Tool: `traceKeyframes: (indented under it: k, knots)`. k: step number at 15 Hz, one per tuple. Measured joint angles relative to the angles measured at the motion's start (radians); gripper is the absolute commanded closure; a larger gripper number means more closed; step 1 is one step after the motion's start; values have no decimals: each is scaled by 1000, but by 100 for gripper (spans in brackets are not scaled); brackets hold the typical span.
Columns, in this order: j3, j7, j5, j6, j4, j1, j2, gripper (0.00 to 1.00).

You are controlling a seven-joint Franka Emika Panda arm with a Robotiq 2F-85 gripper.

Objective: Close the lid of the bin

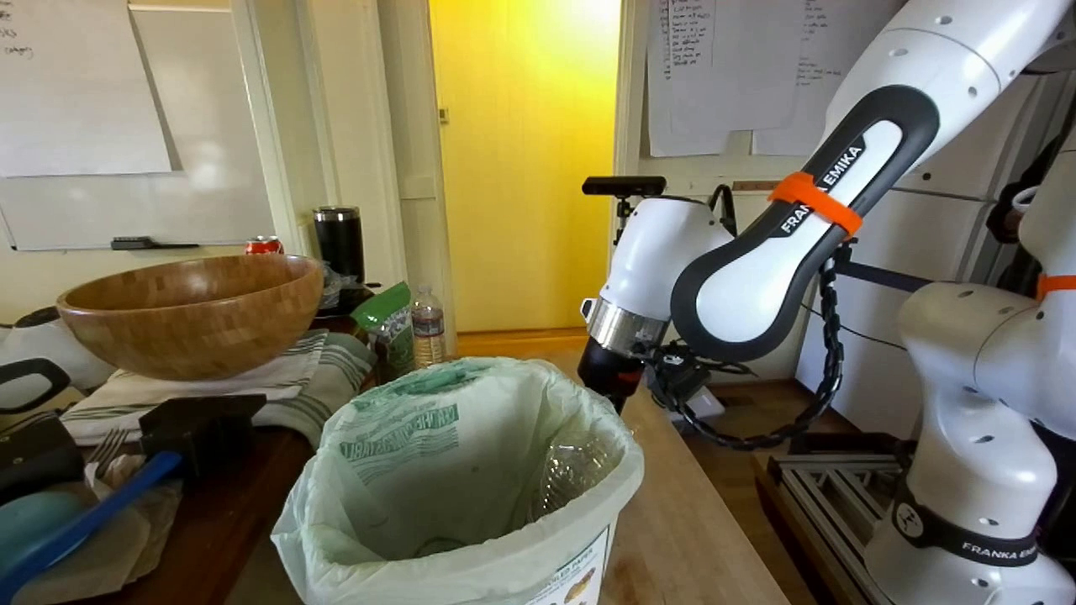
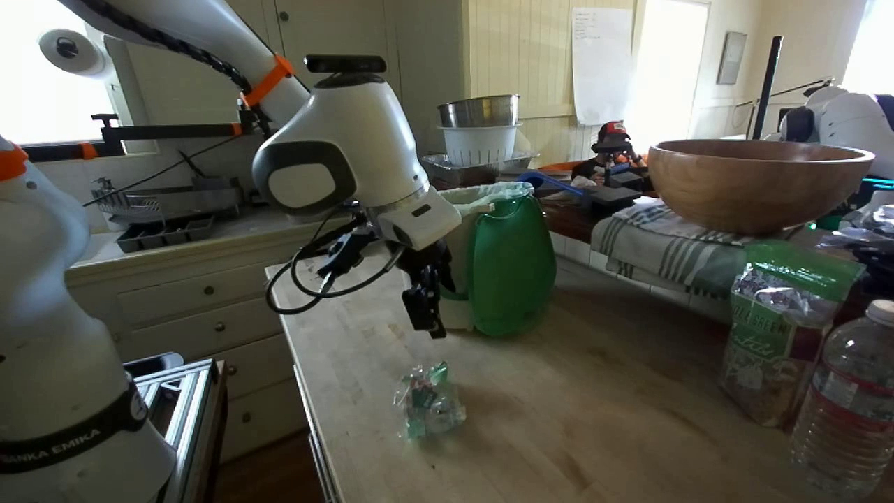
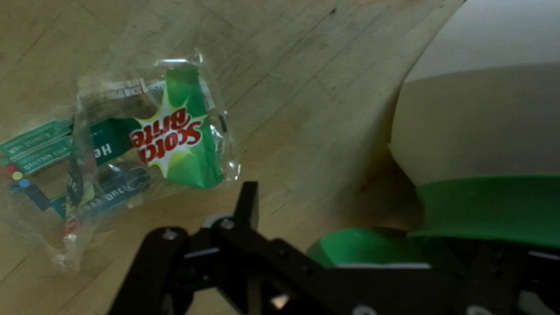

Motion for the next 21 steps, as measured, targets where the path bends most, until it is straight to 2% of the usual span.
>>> traceKeyframes:
  k: [4,10,16,21]
  knots:
    - [24,-105,49,-68,0,6,-16,0]
    - [65,-169,15,-55,1,-26,-42,0]
    - [108,-168,-112,-51,1,-89,-65,0]
    - [171,-108,-289,-5,1,-181,-70,0]
